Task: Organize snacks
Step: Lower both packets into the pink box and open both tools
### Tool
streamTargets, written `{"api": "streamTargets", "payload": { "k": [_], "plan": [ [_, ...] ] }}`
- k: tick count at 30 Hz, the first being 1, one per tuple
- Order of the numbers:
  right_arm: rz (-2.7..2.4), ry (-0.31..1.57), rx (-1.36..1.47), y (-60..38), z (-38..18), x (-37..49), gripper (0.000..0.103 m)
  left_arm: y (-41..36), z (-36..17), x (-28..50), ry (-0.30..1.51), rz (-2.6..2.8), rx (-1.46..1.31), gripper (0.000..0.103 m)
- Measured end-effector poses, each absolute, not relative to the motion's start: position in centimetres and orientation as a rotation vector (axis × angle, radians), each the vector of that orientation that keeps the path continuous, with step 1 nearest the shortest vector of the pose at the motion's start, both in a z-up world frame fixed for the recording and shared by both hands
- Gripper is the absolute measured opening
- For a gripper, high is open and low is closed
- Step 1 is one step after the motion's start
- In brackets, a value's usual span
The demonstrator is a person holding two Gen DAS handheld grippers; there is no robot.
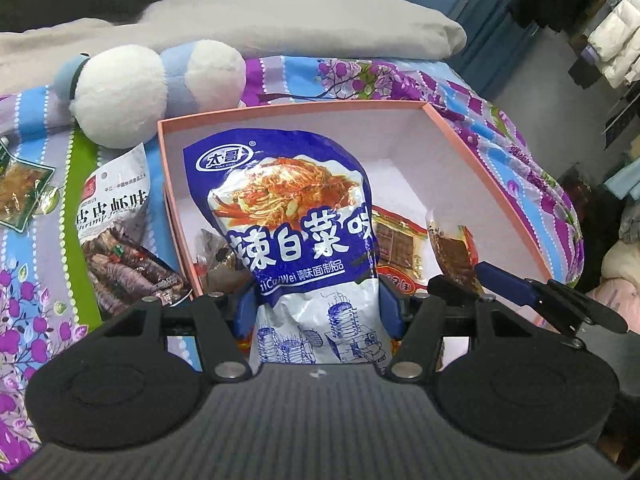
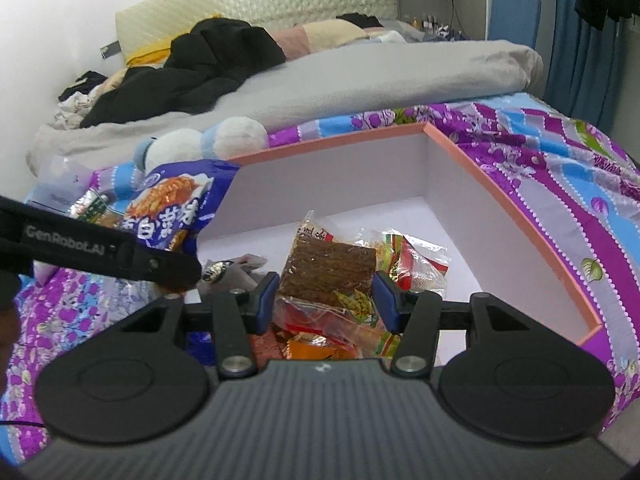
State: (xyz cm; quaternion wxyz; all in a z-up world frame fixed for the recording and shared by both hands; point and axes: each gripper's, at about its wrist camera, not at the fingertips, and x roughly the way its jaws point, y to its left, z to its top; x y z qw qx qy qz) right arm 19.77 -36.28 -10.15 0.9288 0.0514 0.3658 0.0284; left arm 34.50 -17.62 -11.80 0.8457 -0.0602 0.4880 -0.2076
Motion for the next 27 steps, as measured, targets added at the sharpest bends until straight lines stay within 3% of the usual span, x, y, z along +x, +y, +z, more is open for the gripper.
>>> {"api": "streamTargets", "payload": {
  "k": [3,7,10,27],
  "plan": [
    [0.039,0.779,0.106,-36.3,-10.9,20.6,0.054,-17.5,-12.1,34.9,1.038,-0.433,-0.118,0.066],
    [0.023,0.795,0.116,-36.2,-11.1,21.3,0.056,-17.2,-11.8,34.7,1.028,-0.435,-0.117,0.081],
    [0.019,0.806,0.133,-36.4,-11.0,21.1,0.070,-16.6,-10.9,34.0,0.998,-0.439,-0.124,0.081],
    [0.076,0.688,0.139,-34.0,-5.4,13.8,0.070,-11.9,-3.4,24.2,0.852,-0.403,-0.144,0.081]
  ]
}}
